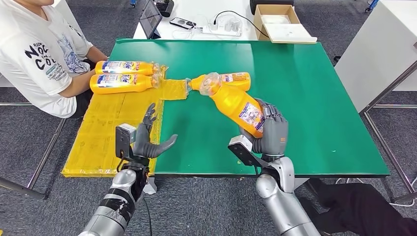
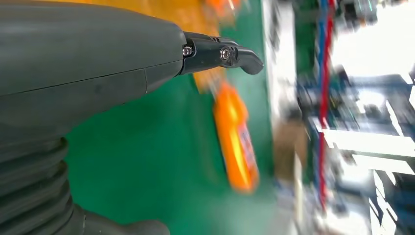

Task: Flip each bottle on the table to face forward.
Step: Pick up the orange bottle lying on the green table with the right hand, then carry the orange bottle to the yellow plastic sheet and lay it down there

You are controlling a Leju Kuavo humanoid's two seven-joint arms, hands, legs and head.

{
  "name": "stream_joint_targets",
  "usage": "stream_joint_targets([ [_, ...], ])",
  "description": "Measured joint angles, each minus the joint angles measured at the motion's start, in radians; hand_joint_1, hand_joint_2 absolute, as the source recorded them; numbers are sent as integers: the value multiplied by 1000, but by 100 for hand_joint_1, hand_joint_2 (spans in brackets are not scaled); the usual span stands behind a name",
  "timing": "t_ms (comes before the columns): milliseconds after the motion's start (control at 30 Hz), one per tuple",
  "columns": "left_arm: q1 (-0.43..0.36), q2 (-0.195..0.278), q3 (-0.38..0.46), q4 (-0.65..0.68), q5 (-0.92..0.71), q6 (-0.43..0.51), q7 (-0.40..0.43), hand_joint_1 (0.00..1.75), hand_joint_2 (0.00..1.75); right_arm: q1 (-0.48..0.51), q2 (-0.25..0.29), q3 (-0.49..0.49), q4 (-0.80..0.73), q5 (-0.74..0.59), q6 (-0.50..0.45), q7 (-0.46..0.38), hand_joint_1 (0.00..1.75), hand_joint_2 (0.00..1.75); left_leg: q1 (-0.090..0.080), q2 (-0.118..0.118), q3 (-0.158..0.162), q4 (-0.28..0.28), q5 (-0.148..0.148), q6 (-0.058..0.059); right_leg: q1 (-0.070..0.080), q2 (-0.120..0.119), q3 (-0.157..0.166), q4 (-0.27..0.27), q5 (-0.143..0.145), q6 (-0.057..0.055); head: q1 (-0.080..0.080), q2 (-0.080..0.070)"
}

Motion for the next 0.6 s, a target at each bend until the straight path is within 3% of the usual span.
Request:
stream_joint_targets([
  [133, 21, -12, -57, -65, 62, -95, 33, 0, 175, 25, 34, -74, -15, -20, -1, -76, 175, 175, 0, 0, 0, 0, 0, 0, 0, 0, 0, 0, 0, 0, 0, 0],
  [400, 37, -13, -96, -116, 119, -148, 50, 0, 175, 41, 57, -132, -15, -36, -1, -100, 175, 175, 0, 0, 0, 0, 0, 0, 0, 0, 0, 0, 0, 0, 0, 0],
  [600, 48, -11, -112, -129, 308, -345, 95, 0, 175, 42, 60, -147, -9, -117, 24, -150, 175, 175, 0, 0, -1, 0, 0, 0, 0, 0, 0, 0, 0, 0, 0, 0],
])
